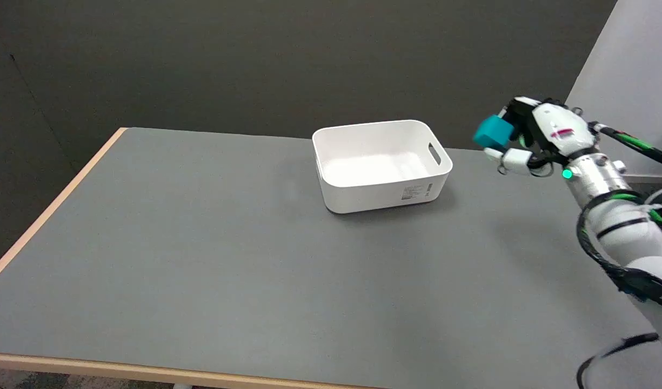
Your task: Place blue wooden cube into white box.
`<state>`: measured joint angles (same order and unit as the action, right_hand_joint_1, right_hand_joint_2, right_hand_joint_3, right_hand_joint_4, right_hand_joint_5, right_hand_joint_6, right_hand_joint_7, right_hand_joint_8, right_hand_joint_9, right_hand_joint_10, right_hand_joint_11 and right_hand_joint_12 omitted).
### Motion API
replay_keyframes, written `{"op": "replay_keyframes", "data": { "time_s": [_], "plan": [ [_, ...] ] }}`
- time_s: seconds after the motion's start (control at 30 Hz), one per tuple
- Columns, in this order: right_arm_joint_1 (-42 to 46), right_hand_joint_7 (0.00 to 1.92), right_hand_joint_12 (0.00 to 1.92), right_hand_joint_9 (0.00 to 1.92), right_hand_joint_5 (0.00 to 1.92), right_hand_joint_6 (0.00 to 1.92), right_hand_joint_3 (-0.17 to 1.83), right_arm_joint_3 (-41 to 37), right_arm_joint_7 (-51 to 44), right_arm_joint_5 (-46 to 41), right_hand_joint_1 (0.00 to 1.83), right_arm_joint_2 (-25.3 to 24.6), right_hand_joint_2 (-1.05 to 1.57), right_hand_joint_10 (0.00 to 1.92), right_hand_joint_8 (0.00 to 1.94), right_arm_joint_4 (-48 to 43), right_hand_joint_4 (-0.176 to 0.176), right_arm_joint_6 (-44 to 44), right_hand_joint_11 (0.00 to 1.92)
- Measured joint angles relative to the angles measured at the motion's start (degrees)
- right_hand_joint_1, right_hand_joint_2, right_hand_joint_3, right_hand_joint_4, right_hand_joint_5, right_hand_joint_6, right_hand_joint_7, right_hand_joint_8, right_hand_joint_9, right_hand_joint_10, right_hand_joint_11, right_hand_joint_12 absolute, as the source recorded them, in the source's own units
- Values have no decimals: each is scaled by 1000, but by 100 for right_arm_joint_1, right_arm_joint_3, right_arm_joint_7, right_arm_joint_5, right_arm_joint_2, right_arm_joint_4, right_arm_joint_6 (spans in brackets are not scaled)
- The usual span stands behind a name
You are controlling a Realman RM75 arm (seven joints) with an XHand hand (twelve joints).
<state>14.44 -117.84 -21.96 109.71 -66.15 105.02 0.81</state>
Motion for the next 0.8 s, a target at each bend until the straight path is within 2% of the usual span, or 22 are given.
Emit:
{"op": "replay_keyframes", "data": {
  "time_s": [0.2,0.4,0.8],
  "plan": [
    [-436,755,1921,911,710,1513,589,873,76,-102,1192,177,980,1921,1543,-195,-176,-380,490],
    [-1120,760,1921,913,714,1510,597,1863,123,-170,1193,288,974,1921,1540,-825,-176,-715,484],
    [-2924,761,1921,920,715,1504,584,3709,188,-244,1194,215,978,1921,1533,-3290,-176,-1316,456]
  ]
}}
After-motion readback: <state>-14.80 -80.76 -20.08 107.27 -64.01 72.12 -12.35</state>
